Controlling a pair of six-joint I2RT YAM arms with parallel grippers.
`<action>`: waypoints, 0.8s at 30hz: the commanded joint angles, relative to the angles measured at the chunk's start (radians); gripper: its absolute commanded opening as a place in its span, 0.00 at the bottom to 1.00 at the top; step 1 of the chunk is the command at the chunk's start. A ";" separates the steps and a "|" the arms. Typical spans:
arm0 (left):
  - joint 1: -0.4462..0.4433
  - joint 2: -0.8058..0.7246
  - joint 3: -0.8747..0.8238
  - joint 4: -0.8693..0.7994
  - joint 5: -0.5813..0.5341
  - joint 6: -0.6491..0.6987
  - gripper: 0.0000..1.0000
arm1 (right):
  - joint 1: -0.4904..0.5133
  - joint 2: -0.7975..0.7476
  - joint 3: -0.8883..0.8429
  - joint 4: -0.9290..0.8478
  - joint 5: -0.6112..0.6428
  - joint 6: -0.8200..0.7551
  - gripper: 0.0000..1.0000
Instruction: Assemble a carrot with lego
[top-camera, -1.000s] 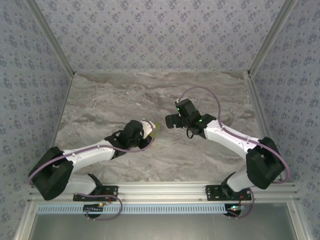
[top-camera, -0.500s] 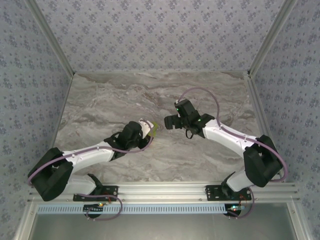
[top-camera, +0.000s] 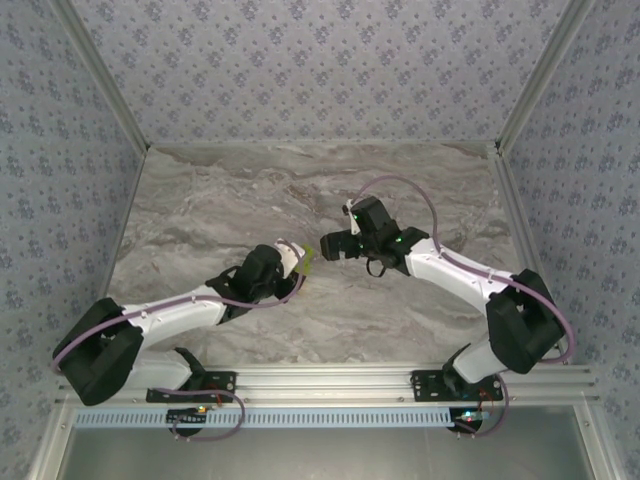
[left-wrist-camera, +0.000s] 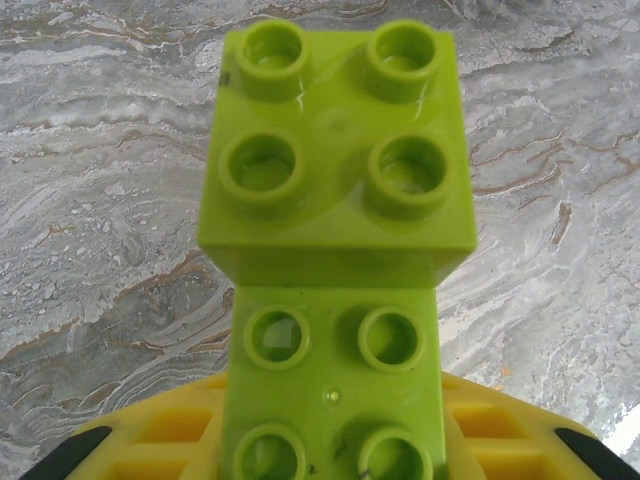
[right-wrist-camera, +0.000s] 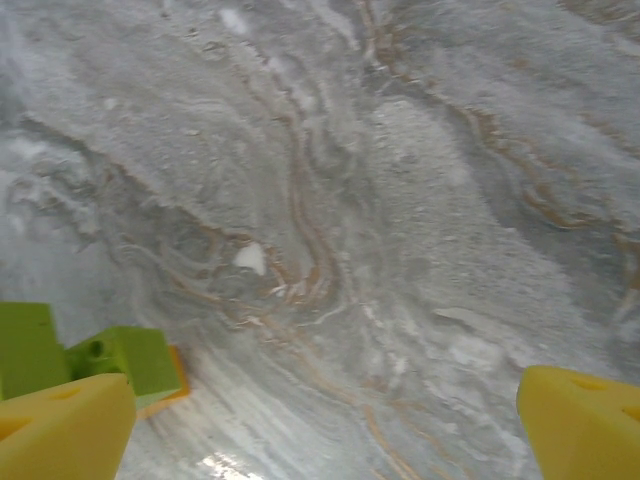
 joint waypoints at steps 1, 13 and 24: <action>0.000 -0.031 -0.009 0.018 0.010 -0.015 0.23 | -0.007 0.034 0.027 0.041 -0.117 0.030 1.00; 0.004 -0.039 -0.019 0.027 0.013 -0.016 0.25 | -0.051 0.041 0.017 0.139 -0.270 0.108 1.00; 0.003 -0.049 -0.024 0.027 0.010 -0.016 0.25 | -0.090 0.105 -0.003 0.261 -0.496 0.213 1.00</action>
